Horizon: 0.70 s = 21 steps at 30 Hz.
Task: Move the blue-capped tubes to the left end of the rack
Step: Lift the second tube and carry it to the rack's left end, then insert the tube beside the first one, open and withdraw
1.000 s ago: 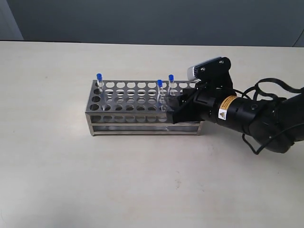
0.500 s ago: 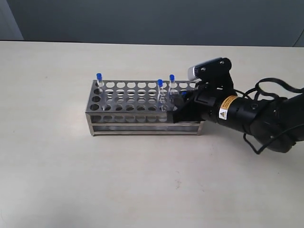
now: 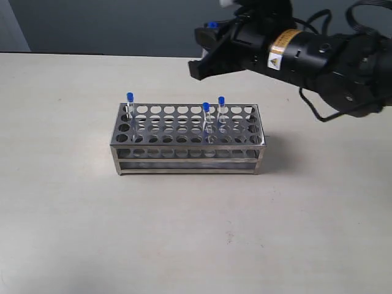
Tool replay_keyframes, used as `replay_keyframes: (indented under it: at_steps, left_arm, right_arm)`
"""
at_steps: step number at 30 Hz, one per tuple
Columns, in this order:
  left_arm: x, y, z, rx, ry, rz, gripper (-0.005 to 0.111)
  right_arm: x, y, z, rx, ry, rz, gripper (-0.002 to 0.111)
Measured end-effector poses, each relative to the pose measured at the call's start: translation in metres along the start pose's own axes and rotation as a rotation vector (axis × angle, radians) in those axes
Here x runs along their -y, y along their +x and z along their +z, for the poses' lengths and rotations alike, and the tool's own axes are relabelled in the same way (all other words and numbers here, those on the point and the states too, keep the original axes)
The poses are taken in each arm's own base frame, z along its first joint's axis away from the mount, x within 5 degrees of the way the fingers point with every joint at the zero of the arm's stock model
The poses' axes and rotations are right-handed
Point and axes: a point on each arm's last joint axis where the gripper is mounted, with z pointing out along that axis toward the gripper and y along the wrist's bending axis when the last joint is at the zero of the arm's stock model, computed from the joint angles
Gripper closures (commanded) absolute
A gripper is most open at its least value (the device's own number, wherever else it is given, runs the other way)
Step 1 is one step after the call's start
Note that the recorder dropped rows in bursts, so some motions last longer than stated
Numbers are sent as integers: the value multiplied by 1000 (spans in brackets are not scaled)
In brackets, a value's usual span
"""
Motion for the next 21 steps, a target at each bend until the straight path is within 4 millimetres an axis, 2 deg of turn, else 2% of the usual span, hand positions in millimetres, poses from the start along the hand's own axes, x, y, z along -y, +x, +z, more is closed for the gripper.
replay_keyframes:
  at_steps: [4, 9, 12, 16, 21]
  left_arm:
    - [0, 0, 0, 0, 0, 0, 106]
    - [0, 0, 0, 0, 0, 0, 106]
    - [0, 0, 0, 0, 0, 0, 106]
    - [0, 0, 0, 0, 0, 0, 106]
    - [0, 0, 0, 0, 0, 0, 106]
  right_arm:
    - [-22, 0, 31, -8, -71, -37, 108]
    - [-53, 16, 73, -46, -158, -65, 108]
    - [-67, 24, 92, -57, -191, -71, 108]
    - [-74, 33, 108, -89, -196, -62, 108]
    - [-78, 38, 113, -108, -199, -50, 108]
